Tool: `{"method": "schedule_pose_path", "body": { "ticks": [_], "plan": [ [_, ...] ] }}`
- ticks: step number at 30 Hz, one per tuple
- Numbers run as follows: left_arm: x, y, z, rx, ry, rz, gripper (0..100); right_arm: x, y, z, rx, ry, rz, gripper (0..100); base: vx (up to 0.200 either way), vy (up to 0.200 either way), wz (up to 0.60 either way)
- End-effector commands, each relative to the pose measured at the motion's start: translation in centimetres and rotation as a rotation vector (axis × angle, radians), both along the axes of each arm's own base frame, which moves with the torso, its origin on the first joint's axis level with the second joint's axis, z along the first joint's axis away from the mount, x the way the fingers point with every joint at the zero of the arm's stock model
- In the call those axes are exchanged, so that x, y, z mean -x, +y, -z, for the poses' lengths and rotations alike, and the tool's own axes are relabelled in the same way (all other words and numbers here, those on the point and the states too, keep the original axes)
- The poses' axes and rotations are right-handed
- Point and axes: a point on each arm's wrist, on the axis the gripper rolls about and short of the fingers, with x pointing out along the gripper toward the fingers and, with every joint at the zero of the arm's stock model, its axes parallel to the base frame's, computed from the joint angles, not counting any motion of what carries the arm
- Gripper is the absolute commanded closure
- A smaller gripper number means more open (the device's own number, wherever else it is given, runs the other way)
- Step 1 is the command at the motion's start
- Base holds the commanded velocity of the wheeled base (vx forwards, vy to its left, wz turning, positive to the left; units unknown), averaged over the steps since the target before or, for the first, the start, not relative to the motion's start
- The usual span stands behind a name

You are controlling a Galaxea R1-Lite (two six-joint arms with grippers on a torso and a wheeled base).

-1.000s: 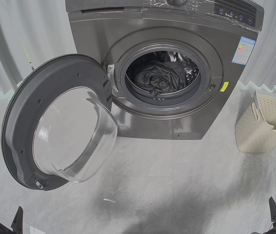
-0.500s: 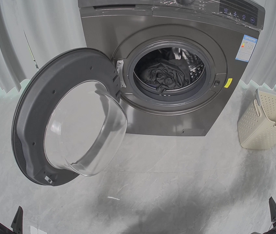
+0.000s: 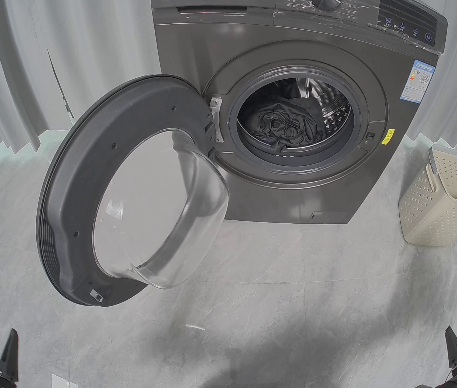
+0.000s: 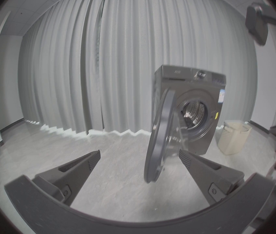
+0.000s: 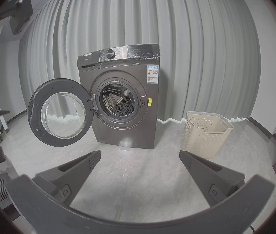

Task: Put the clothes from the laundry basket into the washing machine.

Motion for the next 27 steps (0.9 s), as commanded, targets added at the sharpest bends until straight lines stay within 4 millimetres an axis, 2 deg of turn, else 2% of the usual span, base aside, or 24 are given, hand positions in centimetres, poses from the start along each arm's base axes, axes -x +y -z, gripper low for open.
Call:
{"method": "schedule_pose_path", "body": {
  "ticks": [1,2,4,5,7,10,11,12,18,21,22,27],
  "plan": [
    [-2.1,-0.3,-7.2,-0.002,0.078,0.166,0,0.0,0.0,0.5,-0.001,0.004,-0.001,0,0.0,0.0,0.0],
    [-2.2,-0.3,-7.2,-0.002,0.086,0.169,0,0.0,0.0,0.4,-0.001,0.004,-0.001,0,0.0,0.0,0.0],
    [-4.8,-0.5,-8.1,0.005,0.169,0.233,0,0.0,0.0,0.5,-0.001,0.006,0.0,0,0.0,0.0,0.0],
    [-5.0,-0.5,-8.2,0.007,0.171,0.238,0,0.0,0.0,0.4,-0.001,0.004,-0.001,0,0.0,0.0,0.0],
    [-7.3,-0.6,-9.2,0.012,0.191,0.259,0,0.0,0.0,0.5,-0.001,0.004,0.0,0,0.0,0.0,0.0],
    [-9.7,-0.7,-9.5,0.002,0.212,0.262,0,0.0,0.0,0.5,-0.001,0.006,-0.001,0,0.0,0.0,0.0],
    [-9.7,-0.7,-9.5,0.002,0.212,0.262,0,0.0,0.0,0.5,-0.001,0.006,-0.001,0,0.0,0.0,0.0],
    [-11.3,-0.8,-10.0,0.002,0.22,0.272,0,0.0,0.0,0.5,-0.001,0.004,-0.001,0,0.0,0.0,0.0],
    [-14.9,-1.1,-10.9,0.007,0.215,0.307,0,0.0,0.0,0.5,-0.001,0.006,0.0,0,0.0,0.0,0.0],
    [-15.5,-1.5,-10.8,0.007,0.228,0.353,0,0.0,0.0,0.5,-0.001,0.006,0.0,0,0.0,0.0,0.0],
    [-15.5,-2.3,-10.8,0.005,0.228,0.423,0,0.0,0.0,0.5,-0.001,0.004,0.0,0,0.0,0.0,0.0],
    [-14.3,-4.3,-10.8,0.012,0.223,0.608,0,0.0,0.0,0.5,-0.001,0.006,-0.001,0,0.0,0.0,0.0]
  ]
}}
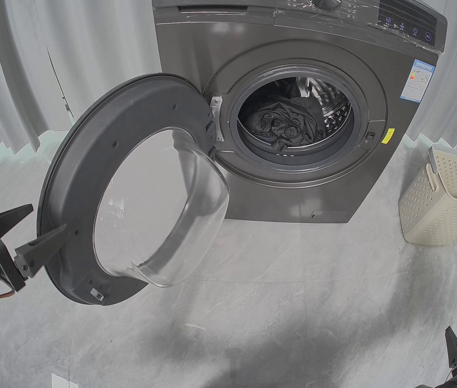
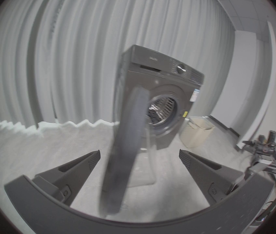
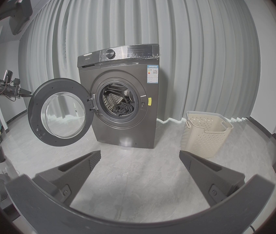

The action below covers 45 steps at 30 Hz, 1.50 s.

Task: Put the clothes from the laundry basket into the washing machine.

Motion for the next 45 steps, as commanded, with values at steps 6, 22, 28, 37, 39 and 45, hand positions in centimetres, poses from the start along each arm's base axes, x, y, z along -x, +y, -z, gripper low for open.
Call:
{"method": "schedule_pose_path", "body": {
  "ticks": [6,22,28,37,39,45],
  "plan": [
    [1.6,-3.1,-0.3,0.059,0.009,0.307,0,0.0,0.0,0.5,0.001,0.004,-0.001,0,0.0,0.0,0.0],
    [0.3,-3.1,0.8,0.018,0.06,0.149,0,0.0,0.0,0.5,0.001,0.004,0.001,0,0.0,0.0,0.0],
    [-4.5,-5.4,2.0,-0.018,0.135,0.154,0,0.0,0.0,0.5,0.001,0.003,0.001,0,0.0,0.0,0.0],
    [-8.5,-9.0,1.7,0.028,0.095,0.203,0,0.0,0.0,0.5,0.001,0.004,-0.001,0,0.0,0.0,0.0],
    [-9.0,-10.1,1.3,0.049,0.096,0.209,0,0.0,0.0,0.5,0.001,0.004,-0.001,0,0.0,0.0,0.0],
    [-11.0,-12.7,0.7,0.07,0.067,0.222,0,0.0,0.0,0.5,0.001,0.004,-0.001,0,0.0,0.0,0.0]
  ]
}}
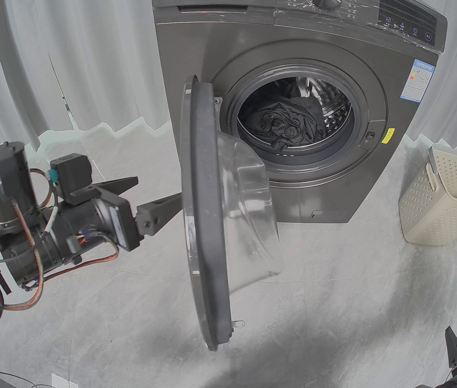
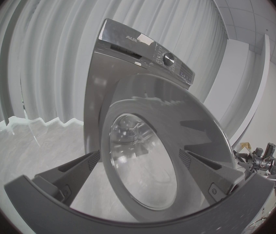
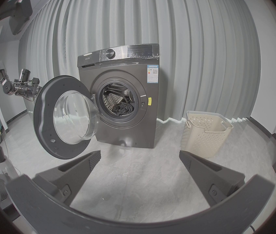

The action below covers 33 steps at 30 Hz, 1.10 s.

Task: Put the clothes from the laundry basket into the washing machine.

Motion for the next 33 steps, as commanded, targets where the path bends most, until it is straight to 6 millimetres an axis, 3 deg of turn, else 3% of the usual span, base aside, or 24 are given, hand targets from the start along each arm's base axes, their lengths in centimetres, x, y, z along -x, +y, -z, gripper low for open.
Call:
{"method": "schedule_pose_path", "body": {
  "ticks": [1,18,20,21,33],
  "plan": [
    [-2.5,-2.9,0.6,0.003,0.003,0.024,0,0.0,0.0,0.5,0.001,0.004,-0.001,0,0.0,0.0,0.0],
    [-9.5,-7.4,0.9,0.08,-0.11,-0.036,0,0.0,0.0,0.5,0.001,0.004,0.0,0,0.0,0.0,0.0],
    [-9.5,-7.4,0.9,0.08,-0.11,-0.036,0,0.0,0.0,0.5,0.001,0.004,0.0,0,0.0,0.0,0.0],
    [-10.8,-8.2,0.6,0.108,-0.139,-0.071,0,0.0,0.0,0.5,0.001,0.004,0.0,0,0.0,0.0,0.0],
    [-15.2,-10.8,-0.2,0.203,-0.209,-0.136,0,0.0,0.0,0.5,0.001,0.004,0.0,0,0.0,0.0,0.0]
  ]
}}
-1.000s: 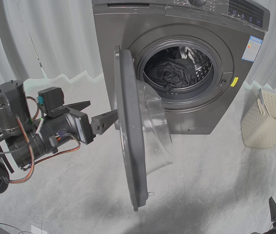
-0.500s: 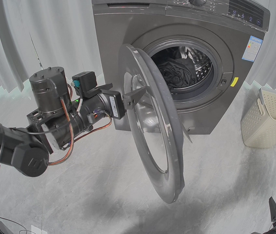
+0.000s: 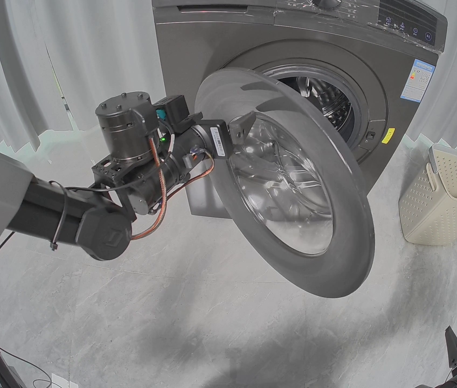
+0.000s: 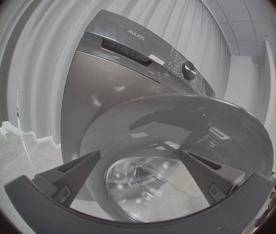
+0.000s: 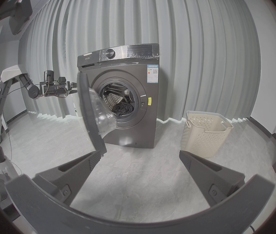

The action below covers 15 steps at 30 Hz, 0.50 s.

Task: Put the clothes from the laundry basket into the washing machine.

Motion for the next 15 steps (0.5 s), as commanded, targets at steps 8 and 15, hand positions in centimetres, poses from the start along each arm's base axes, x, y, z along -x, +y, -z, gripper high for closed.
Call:
{"method": "schedule_pose_path", "body": {
  "ticks": [8,15],
  "plan": [
    [-4.0,-1.9,0.9,0.062,-0.016,-0.068,0,0.0,0.0,0.5,0.001,0.003,-0.002,0,0.0,0.0,0.0],
    [-4.0,-1.9,0.8,0.087,-0.006,-0.101,0,0.0,0.0,0.4,0.001,0.001,-0.002,0,0.0,0.0,0.0]
  ]
}}
